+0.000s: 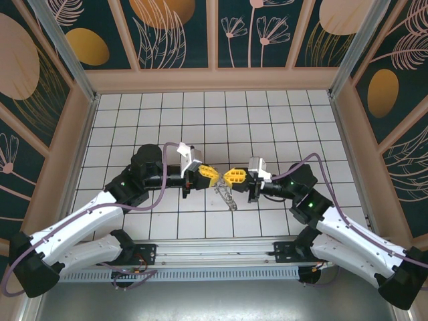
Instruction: Put the keys on the keyring
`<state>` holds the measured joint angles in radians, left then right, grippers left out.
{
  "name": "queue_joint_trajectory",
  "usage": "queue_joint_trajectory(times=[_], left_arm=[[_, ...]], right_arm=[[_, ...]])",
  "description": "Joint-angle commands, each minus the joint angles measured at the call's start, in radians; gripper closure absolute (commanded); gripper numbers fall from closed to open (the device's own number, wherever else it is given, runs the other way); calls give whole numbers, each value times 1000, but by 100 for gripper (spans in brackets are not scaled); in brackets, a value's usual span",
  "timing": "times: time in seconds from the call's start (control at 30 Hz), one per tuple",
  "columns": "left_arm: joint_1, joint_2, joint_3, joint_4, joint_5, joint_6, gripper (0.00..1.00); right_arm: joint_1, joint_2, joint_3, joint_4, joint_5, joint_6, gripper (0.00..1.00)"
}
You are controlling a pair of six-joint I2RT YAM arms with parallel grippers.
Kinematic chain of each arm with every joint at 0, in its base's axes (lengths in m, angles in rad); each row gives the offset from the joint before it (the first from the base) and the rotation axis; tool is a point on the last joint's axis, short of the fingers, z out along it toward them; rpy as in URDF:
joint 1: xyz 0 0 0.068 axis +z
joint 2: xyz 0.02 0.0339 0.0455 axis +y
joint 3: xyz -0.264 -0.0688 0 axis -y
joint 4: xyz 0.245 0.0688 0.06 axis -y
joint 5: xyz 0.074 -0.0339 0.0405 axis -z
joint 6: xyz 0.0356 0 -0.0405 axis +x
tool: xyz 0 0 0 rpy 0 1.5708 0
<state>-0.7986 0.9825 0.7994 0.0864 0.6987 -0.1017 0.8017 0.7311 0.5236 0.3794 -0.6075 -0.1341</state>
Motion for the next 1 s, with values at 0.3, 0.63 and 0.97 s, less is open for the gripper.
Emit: queue_joint_trajectory(times=[0.3,0.63,0.97], left_arm=[[2,-21,12,47,20,-1,100],[2,-21,15,41,17,-3,100],[3,-18,20,39,22,1,100]], right_arm=[[9,-45,-31,62,55,-2,100],[13,-30,-38,81,45,5,100],[13,-21,-35,82,49,4,100]])
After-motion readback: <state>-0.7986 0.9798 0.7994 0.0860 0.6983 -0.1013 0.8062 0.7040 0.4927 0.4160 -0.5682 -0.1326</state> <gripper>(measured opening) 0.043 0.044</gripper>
